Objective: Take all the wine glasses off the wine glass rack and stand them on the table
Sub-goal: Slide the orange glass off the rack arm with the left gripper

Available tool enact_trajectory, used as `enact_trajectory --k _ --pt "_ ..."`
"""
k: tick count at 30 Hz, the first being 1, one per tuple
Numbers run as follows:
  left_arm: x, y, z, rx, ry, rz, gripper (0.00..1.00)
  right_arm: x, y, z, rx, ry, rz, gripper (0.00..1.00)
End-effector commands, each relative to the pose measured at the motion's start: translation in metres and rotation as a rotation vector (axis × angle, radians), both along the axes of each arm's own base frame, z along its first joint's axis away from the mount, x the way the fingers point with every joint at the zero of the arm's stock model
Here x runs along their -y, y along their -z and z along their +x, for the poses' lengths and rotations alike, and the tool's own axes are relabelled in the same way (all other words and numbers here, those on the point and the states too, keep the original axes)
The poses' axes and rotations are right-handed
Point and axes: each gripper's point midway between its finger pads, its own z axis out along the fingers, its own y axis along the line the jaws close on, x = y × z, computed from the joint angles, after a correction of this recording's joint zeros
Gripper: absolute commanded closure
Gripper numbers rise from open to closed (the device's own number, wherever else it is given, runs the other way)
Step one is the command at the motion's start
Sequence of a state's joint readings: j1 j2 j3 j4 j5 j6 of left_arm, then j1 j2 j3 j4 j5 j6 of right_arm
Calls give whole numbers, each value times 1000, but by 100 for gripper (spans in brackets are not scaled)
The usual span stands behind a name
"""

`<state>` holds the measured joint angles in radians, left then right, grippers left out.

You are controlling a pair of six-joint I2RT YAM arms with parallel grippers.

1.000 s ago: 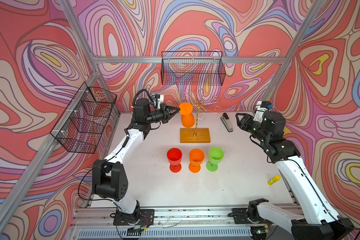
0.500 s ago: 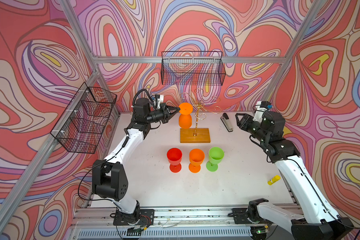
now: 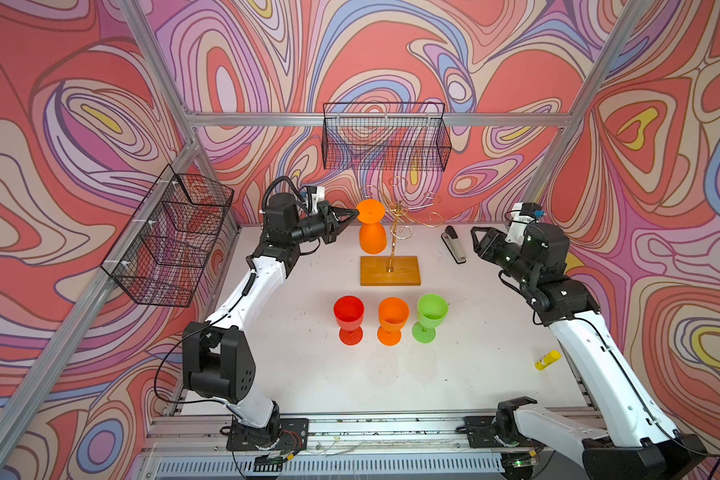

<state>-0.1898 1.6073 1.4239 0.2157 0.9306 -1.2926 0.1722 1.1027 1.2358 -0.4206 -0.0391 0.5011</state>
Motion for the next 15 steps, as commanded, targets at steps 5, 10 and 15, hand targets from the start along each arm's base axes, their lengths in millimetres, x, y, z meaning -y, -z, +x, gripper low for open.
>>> enact_trajectory --k 5,10,15 --pt "-19 -33 -12 49 -32 1 100 4 5 1 0 15 -20 47" --pt "-23 -30 -15 33 -41 13 100 3 7 1 -2 13 -15 47" --pt "-27 -30 -11 29 -56 12 100 3 7 0 0 13 -15 47"
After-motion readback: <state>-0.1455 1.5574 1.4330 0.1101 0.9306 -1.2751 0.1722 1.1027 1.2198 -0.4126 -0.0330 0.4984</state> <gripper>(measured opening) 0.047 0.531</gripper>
